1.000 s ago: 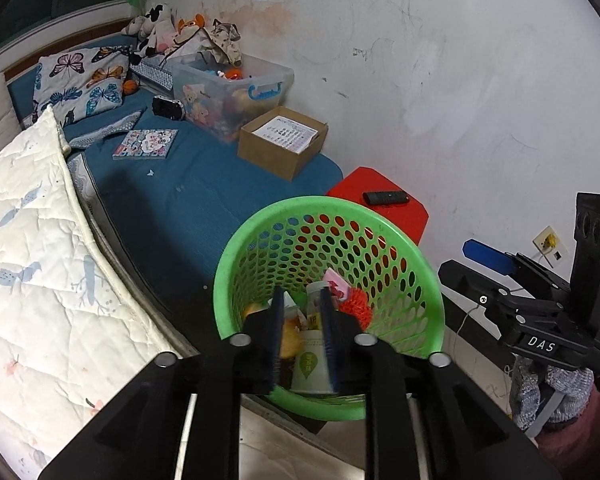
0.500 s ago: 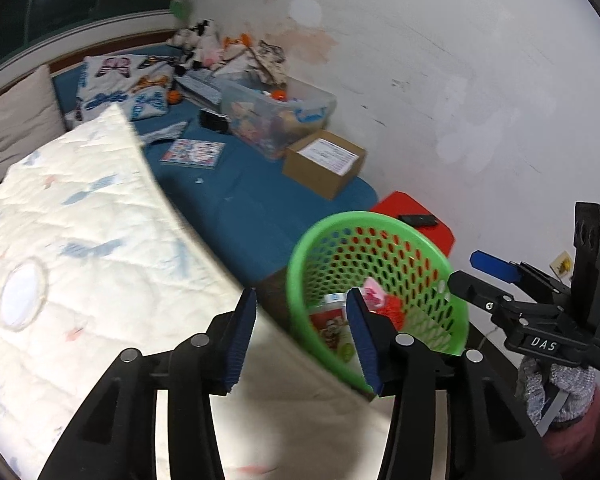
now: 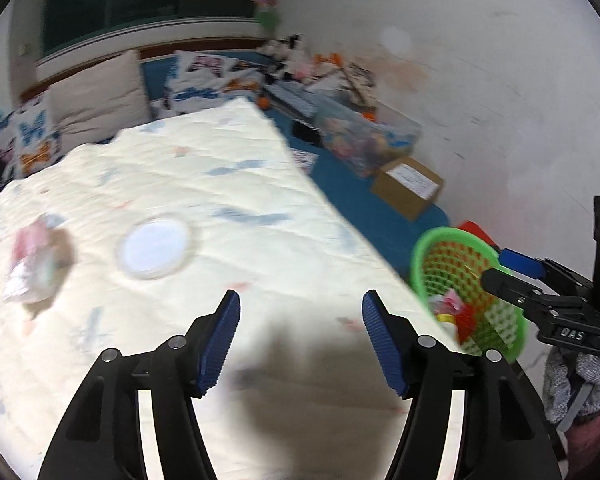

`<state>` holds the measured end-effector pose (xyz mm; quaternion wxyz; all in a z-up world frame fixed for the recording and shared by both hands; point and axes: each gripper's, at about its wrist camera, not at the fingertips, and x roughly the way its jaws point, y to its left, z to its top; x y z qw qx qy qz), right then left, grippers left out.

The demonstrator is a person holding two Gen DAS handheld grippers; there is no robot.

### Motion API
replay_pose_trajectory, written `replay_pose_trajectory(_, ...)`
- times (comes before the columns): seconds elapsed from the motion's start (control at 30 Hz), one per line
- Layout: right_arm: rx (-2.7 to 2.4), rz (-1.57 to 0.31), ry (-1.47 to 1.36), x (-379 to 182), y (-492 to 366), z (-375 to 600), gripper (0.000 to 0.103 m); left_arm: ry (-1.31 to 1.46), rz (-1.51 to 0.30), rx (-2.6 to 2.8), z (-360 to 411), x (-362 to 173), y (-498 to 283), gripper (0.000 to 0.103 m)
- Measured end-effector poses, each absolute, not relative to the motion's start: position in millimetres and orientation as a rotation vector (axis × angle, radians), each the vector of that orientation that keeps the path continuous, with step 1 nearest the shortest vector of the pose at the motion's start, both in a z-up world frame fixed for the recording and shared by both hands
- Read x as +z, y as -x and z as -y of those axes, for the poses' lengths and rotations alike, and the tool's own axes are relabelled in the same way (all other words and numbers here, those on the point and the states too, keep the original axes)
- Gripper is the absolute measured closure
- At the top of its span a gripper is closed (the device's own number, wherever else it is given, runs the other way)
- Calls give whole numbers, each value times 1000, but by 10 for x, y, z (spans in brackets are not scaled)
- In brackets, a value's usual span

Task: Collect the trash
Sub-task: 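Bring both tools back over the mattress toward the pink bag and lid, then grasp the pink plastic bag with the left tool while the right approaches the clear lid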

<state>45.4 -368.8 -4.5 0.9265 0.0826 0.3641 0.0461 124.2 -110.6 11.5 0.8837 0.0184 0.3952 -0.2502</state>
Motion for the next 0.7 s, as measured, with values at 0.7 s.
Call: replay_pose_trajectory(0.7,326,-798,-65,-113,-1080,2504,20,-95,-781,-19,-502,-38,-2107,15)
